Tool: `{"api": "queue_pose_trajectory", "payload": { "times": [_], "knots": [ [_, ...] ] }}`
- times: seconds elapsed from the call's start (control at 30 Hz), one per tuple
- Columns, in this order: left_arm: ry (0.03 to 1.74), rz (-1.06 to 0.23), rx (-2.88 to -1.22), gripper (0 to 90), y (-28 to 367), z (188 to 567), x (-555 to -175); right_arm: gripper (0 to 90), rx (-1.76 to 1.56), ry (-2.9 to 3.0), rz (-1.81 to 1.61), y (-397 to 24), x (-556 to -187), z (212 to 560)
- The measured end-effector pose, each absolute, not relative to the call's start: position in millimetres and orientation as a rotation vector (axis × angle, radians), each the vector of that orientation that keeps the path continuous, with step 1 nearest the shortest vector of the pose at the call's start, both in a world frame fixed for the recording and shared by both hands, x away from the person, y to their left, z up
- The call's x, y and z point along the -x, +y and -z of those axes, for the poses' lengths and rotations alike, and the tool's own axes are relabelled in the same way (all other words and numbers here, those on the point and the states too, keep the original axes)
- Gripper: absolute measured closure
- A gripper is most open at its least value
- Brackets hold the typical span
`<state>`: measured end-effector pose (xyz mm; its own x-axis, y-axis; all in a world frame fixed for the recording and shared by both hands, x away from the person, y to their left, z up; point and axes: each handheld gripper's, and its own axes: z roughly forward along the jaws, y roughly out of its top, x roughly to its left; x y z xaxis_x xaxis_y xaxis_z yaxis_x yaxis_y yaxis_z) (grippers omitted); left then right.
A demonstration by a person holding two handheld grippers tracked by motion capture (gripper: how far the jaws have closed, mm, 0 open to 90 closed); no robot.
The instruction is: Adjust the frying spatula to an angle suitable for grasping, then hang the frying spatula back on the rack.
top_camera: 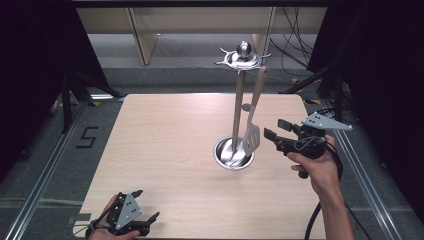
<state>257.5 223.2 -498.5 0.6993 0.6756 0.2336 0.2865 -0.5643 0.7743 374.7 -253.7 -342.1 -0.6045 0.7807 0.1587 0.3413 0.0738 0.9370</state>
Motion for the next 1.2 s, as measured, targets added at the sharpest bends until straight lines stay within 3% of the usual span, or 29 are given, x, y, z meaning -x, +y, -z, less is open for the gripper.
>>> {"api": "queue_pose_trajectory", "payload": {
  "times": [1.2],
  "knots": [
    [0.723,-0.685,-2.153,15.0,220,499,-259,32.8,-1.260,2.110,-1.443,-274,-366,415]
  ]
}}
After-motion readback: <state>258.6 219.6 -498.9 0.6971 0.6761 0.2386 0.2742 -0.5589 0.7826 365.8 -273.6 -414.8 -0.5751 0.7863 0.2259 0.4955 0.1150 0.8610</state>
